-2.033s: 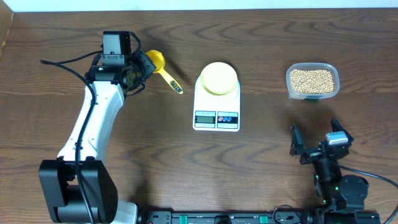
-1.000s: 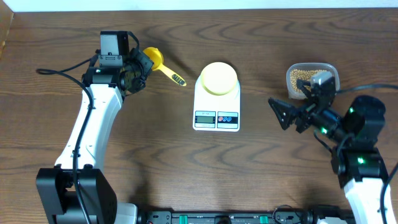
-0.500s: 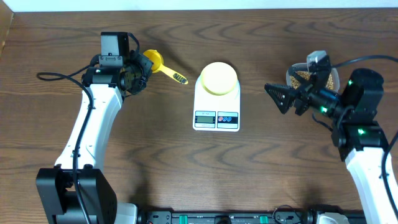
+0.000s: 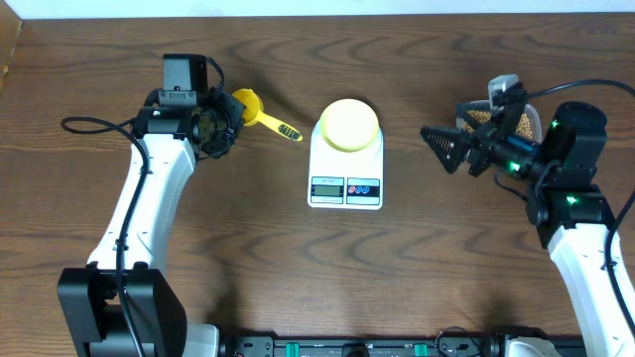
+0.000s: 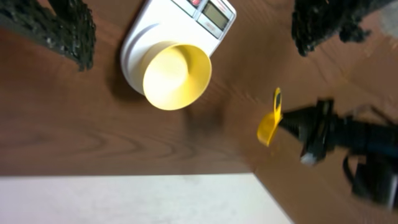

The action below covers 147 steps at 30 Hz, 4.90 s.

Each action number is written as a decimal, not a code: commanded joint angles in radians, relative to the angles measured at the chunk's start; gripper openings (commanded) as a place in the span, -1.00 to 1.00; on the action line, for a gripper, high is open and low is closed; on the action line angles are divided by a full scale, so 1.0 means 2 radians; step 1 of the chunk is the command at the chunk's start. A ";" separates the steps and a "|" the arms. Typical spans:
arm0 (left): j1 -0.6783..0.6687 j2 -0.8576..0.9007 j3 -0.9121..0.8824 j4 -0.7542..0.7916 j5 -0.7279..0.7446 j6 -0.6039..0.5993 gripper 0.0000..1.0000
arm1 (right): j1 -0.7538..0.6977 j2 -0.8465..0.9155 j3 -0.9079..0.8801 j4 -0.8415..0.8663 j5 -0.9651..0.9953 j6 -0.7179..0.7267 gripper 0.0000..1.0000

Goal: Scoop item into bowl and weigh 50g on scale
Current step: 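Reach the right gripper toward the left gripper's scoop, then pass the yellow scoop from the left gripper to the right gripper above the scale, then carry the scoop with the right gripper over the soybean tub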

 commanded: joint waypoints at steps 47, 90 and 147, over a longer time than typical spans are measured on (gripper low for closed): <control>-0.195 -0.008 0.003 0.119 0.051 -0.232 -0.85 | 0.190 0.051 0.012 0.113 0.198 0.289 -0.29; -0.205 -0.008 0.003 0.106 0.101 -0.182 -0.85 | 0.200 0.051 0.012 0.080 0.178 0.248 -0.97; -0.276 -0.090 -0.133 0.062 -0.064 0.282 -0.54 | -0.007 0.051 0.204 -0.342 0.246 -0.008 -0.98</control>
